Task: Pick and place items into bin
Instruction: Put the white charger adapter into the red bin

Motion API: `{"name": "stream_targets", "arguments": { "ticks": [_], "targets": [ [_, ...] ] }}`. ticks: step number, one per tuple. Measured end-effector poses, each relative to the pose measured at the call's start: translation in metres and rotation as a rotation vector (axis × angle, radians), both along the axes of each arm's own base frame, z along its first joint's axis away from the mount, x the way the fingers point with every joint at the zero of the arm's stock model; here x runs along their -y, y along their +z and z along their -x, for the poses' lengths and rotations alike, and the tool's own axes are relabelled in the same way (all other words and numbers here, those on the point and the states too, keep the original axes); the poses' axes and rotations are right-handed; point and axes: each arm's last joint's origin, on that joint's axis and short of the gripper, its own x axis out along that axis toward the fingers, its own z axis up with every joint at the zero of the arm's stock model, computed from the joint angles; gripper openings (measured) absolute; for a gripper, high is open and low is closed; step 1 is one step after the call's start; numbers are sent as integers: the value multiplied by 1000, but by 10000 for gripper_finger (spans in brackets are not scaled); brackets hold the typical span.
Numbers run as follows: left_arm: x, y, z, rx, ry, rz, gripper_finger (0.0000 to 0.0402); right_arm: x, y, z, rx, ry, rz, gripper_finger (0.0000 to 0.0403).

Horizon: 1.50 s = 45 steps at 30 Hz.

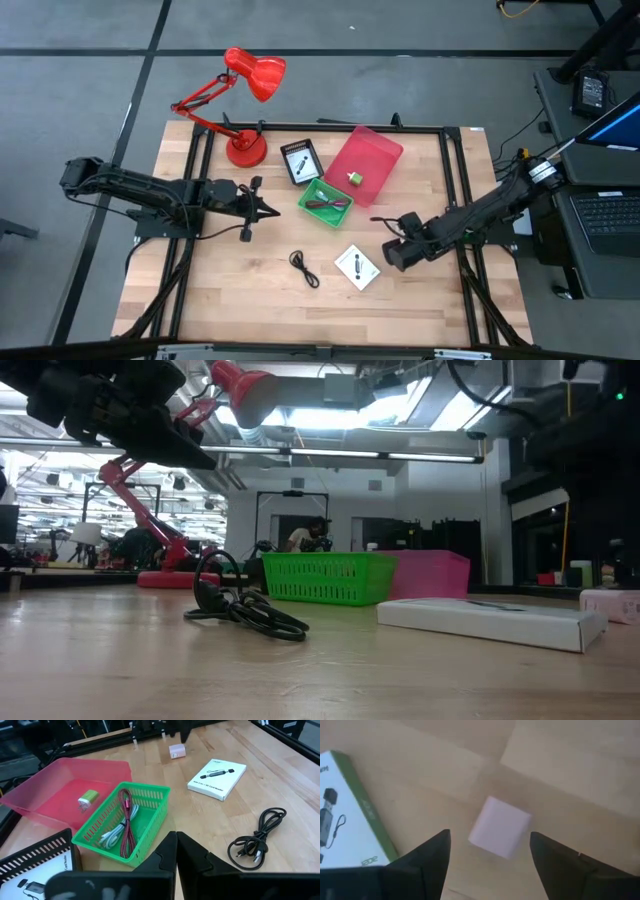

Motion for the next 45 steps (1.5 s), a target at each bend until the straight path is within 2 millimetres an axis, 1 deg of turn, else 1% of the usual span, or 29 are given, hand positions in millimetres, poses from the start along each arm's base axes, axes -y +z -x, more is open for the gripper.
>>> {"name": "stream_targets", "arguments": {
  "ticks": [3, 9, 13, 16, 20, 23, 25, 31, 39, 45],
  "targets": [
    [0, 0, 0, 0, 0, 1, 3, 1, -12, 3, 21, -41, -14, 251],
    [0, 0, 0, 0, 1, 2, 5, 8, -35, 17, -18, -143, -20, 251],
    [0, 0, 0, 0, 1, 2, 1, 9, -47, 19, 19, -152, -48, 251],
    [0, 0, 0, 0, 1, 2, 3, 11, -52, 22, 31, -153, -52, 251],
    [0, 0, 0, 1, 2, 2, 5, 11, -53, 23, 22, -149, -46, 251],
    [0, 0, 0, 0, 2, 2, 3, 12, -53, 23, 18, -146, -44, 243],
    [0, 0, 0, 0, 2, 1, 2, 12, -53, 24, 13, -146, -43, 229],
    [0, 0, 0, 1, 4, 1, 5, 12, -53, 24, 4, -114, -39, 168],
    [0, 0, 0, 0, 4, 1, 1, 10, -46, 20, -19, -36, -19, 166],
    [0, 0, 0, 1, 3, -2, 5, 7, -40, 15, 4, 16, -19, 167]
  ]
}}
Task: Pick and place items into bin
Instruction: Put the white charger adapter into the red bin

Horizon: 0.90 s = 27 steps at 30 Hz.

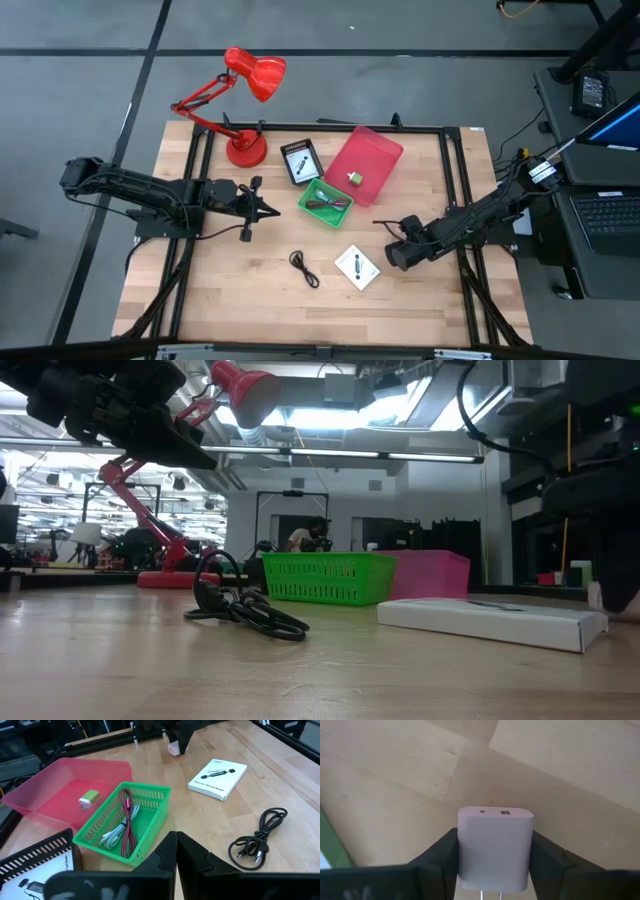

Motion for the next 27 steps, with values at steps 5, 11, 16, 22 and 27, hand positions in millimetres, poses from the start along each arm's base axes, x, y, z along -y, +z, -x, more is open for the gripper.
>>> {"name": "stream_targets", "arguments": {
  "ticks": [5, 11, 16, 22, 27],
  "targets": [
    [0, 0, 0, 0, 0, 0, 2, -3, 7, -6, 31, 48, 6, 167],
    [0, 0, 0, 0, 0, 0, 5, -6, 28, -17, 139, 134, 61, 167],
    [0, 0, 0, 0, 1, 0, 3, -5, 51, -21, 250, 208, 139, 167],
    [0, 0, 0, 0, 7, -3, 3, -1, 74, -23, 387, 309, 299, 168],
    [0, 0, 0, 1, 16, -6, 5, -1, 85, -29, 489, 390, 470, 168]
  ]
}}
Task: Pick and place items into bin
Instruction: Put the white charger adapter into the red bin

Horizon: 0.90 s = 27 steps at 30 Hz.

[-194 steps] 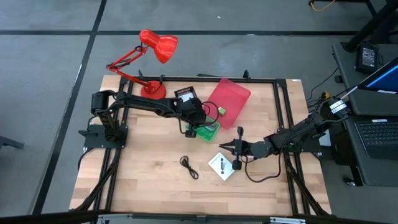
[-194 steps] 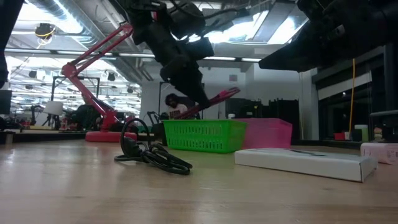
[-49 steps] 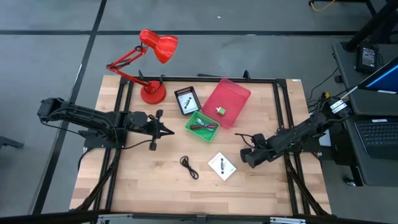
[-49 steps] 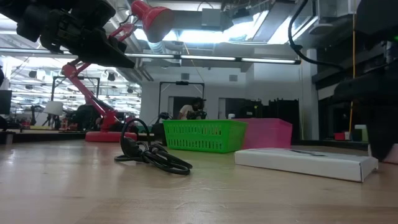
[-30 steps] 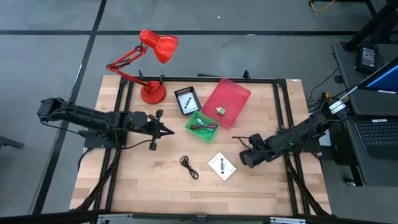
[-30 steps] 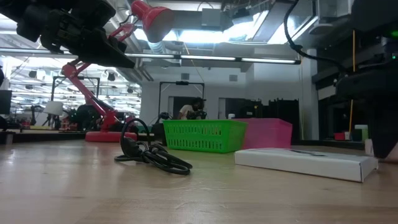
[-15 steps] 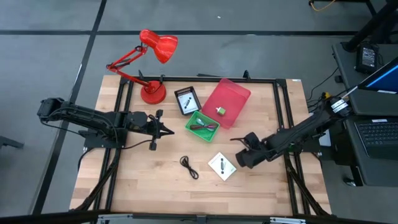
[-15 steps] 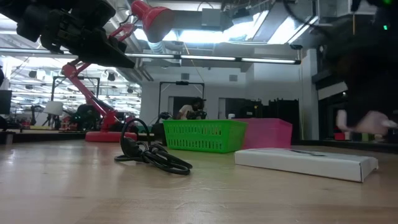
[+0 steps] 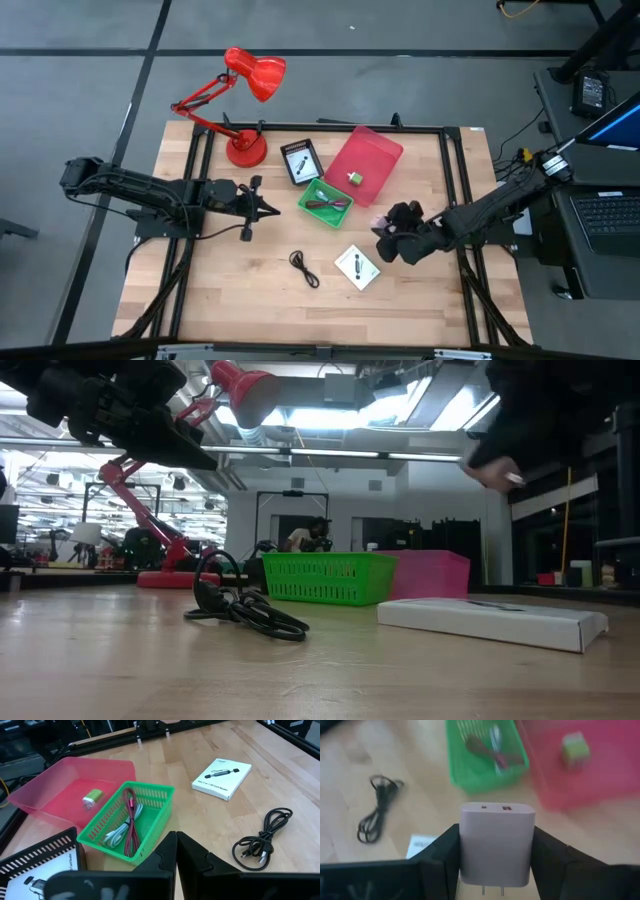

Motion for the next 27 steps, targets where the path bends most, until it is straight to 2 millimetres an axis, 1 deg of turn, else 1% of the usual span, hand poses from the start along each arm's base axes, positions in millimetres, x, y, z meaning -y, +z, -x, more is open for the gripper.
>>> {"name": "stream_targets", "arguments": {
  "ticks": [3, 5, 11, 16, 19, 22, 27],
  "targets": [
    [0, 0, 0, 0, -3, 2, 2, -2, 3, -7, 72, 33, 92, 168],
    [0, 0, 0, 0, -4, 3, 1, -2, -2, -9, 108, 53, 148, 168],
    [0, 0, 0, -1, -4, 4, 5, -3, -15, -11, 181, 127, 214, 168],
    [0, 0, 0, 0, -4, 4, 5, -3, -18, -13, 250, 166, 293, 168],
    [0, 0, 0, -1, -4, 5, 5, -2, -21, -12, 315, 192, 337, 168],
    [0, 0, 0, -1, -4, 3, 3, 0, -30, -7, 381, 202, 358, 168],
    [0, 0, 0, -1, -9, -10, 2, 10, -37, -2, 459, 179, 379, 169]
  ]
}}
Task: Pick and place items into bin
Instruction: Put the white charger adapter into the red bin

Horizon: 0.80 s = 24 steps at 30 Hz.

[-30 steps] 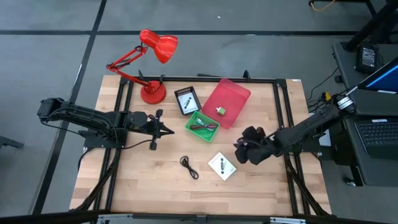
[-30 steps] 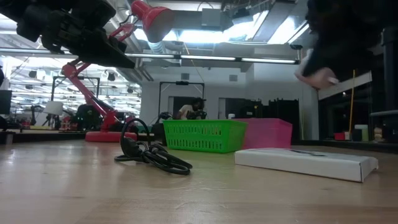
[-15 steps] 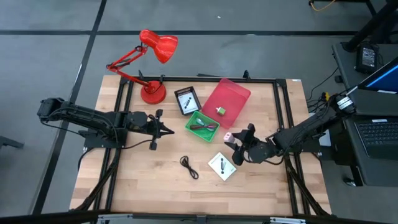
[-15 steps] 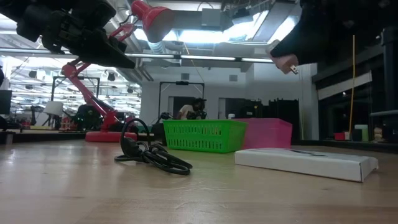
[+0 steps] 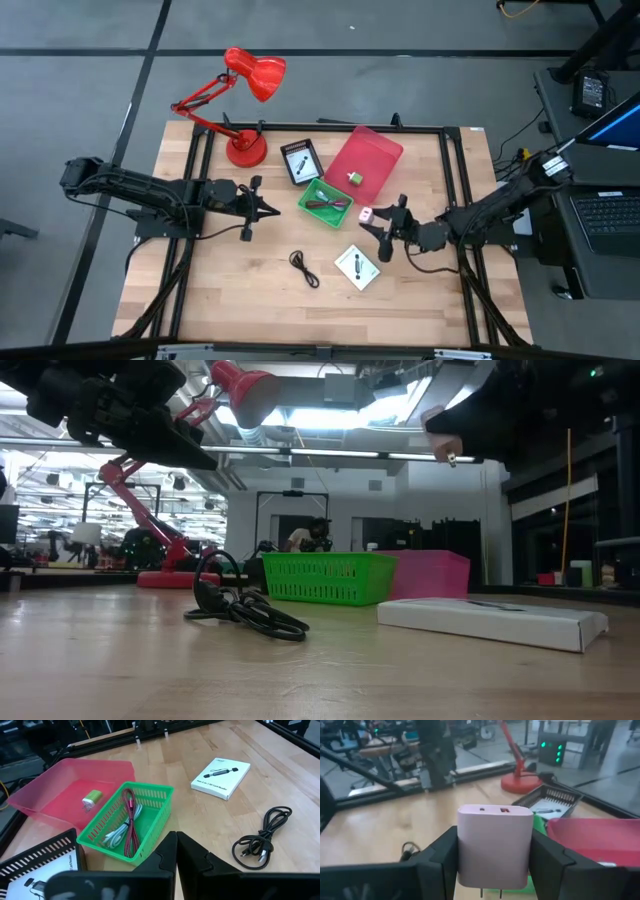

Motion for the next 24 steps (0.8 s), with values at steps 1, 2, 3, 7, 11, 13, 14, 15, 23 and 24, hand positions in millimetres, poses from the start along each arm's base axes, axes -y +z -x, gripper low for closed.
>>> {"name": "stream_targets", "arguments": {
  "ticks": [1, 2, 3, 7, 11, 13, 14, 15, 23, 24],
  "targets": [
    [0, 0, 0, 0, 0, -1, 3, 2, -1, 0, 4, -8, 1, 168],
    [0, 0, 0, 0, 0, -1, 4, 5, -3, 0, 2, -17, 1, 169],
    [0, 0, 0, 0, 0, -1, 5, 6, -4, 0, -1, -24, 2, 169],
    [0, 0, 0, 0, 13, -9, 4, 11, -5, -1, -4, -29, 0, 169],
    [-2, 0, 0, 1, 45, -23, 2, 12, -5, -2, -5, -25, -3, 169],
    [-2, 0, 0, 1, 57, -28, 2, 13, -5, -2, -4, -30, -5, 169],
    [-2, 0, 0, 1, 57, -28, 3, 14, -5, -2, -3, -31, -7, 169],
    [-2, 0, 0, 1, 57, -28, 4, 14, -5, -2, -3, -31, -7, 169],
    [-2, 0, 0, 1, 57, -28, 8, 16, -5, -3, -1, -42, -7, 169],
    [-2, 0, 0, 1, 57, -28, 8, 18, -4, -4, 4, -50, -7, 169]
  ]
}}
